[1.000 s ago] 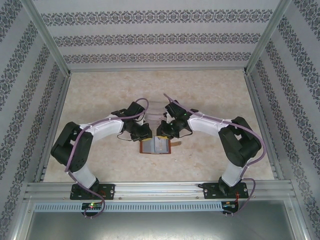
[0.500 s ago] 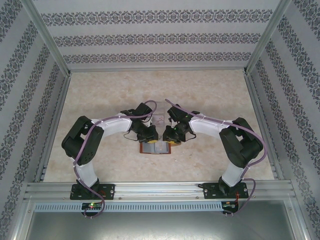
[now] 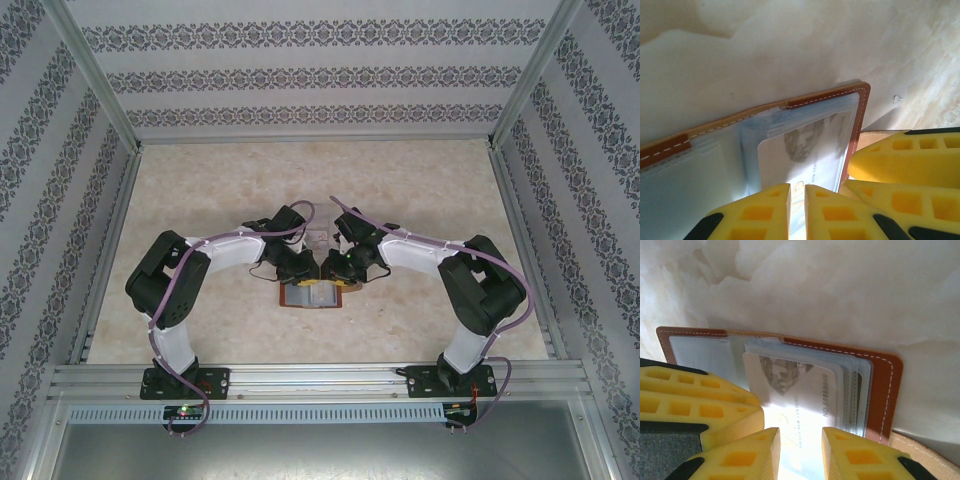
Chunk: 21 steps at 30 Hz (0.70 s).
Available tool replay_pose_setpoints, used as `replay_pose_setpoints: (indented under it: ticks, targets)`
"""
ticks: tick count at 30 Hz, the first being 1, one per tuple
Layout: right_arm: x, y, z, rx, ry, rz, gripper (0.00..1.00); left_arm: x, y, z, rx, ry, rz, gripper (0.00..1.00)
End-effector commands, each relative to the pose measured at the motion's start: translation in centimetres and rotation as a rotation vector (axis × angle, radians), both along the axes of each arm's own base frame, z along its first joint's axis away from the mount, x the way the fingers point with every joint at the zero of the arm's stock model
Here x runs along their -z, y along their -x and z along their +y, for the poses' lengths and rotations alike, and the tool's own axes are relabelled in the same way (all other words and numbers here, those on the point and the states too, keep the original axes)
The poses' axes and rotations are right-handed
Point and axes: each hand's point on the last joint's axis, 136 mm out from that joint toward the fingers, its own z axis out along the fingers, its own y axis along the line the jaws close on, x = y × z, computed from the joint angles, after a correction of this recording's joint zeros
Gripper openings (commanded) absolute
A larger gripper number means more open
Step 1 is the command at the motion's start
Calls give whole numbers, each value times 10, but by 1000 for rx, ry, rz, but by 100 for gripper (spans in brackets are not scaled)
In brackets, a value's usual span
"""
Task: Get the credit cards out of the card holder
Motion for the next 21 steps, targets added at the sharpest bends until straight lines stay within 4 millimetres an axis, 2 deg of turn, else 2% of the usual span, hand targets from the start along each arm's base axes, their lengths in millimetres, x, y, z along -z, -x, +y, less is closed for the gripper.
replay_pose_setpoints:
  ticks: [1, 10, 21]
  targets:
    - [3, 2, 2, 8, -27, 31, 30, 5, 9, 2, 8, -27, 21, 15]
    - [22, 7, -12, 10, 57, 58, 30, 9, 10, 4, 11, -39, 29, 15]
    - [27, 8, -16, 8, 88, 65, 30, 14, 15, 12, 39, -99, 48, 15]
